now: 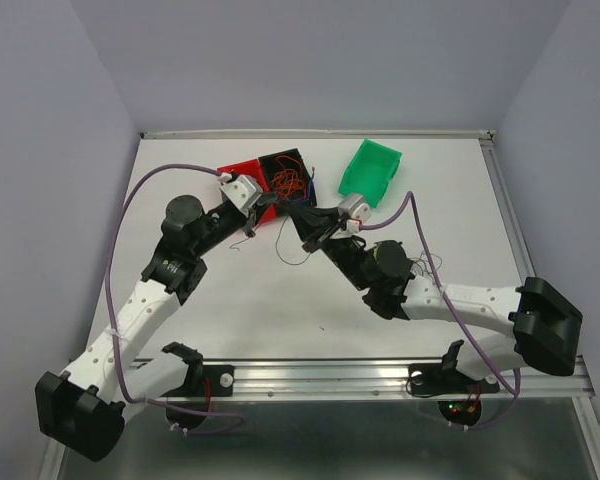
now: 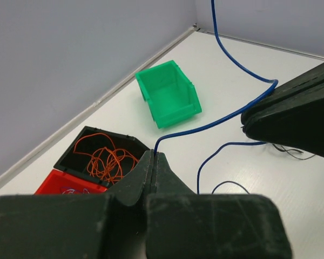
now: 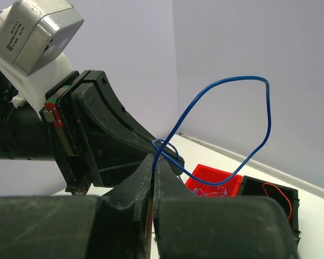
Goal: Untangle the cables
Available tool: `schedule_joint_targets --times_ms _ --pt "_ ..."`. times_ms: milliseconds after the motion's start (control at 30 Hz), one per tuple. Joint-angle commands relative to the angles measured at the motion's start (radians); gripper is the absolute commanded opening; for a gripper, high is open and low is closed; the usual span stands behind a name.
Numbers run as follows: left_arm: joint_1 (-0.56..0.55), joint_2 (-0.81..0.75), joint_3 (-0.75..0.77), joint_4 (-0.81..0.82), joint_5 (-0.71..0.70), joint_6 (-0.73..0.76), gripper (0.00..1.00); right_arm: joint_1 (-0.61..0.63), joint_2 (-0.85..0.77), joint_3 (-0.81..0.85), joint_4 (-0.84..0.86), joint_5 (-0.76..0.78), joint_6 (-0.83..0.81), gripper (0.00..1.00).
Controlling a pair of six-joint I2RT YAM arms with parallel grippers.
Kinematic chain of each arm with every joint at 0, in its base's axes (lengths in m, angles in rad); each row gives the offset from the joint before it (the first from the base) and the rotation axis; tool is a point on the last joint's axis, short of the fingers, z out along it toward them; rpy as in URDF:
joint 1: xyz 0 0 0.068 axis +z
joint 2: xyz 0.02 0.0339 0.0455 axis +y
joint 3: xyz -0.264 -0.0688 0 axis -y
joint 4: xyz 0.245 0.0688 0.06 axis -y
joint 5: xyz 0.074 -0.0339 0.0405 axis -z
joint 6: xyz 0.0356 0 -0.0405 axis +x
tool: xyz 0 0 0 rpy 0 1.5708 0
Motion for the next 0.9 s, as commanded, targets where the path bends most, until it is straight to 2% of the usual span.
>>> schedule_joint_targets --times_ms 0,367,433,733,867 --pt "0.0 -0.007 0.026 0.017 0.019 -0.022 0.0 -0.016 0.01 -0.004 -0.011 -0.034 0.001 0.01" --pt "0.019 -0.001 0.112 -0.113 -0.016 -0.053 0.0 -0.118 0.103 -0.023 -0.009 -0.232 0.004 0.01" --pt "0.034 0.006 0.119 -0.118 -0.03 -0.067 0.0 -0.124 0.125 -0.015 -0.009 -0.231 -0.003 0.02" --pt "0.066 0.067 0.17 -0.188 0.069 -0.076 0.0 -0.149 0.2 0.011 0.025 -0.3 -0.024 0.17" --pt "0.069 0.085 0.188 -0.218 0.104 -0.075 0.0 -0.151 0.22 0.023 0.035 -0.292 -0.03 0.18"
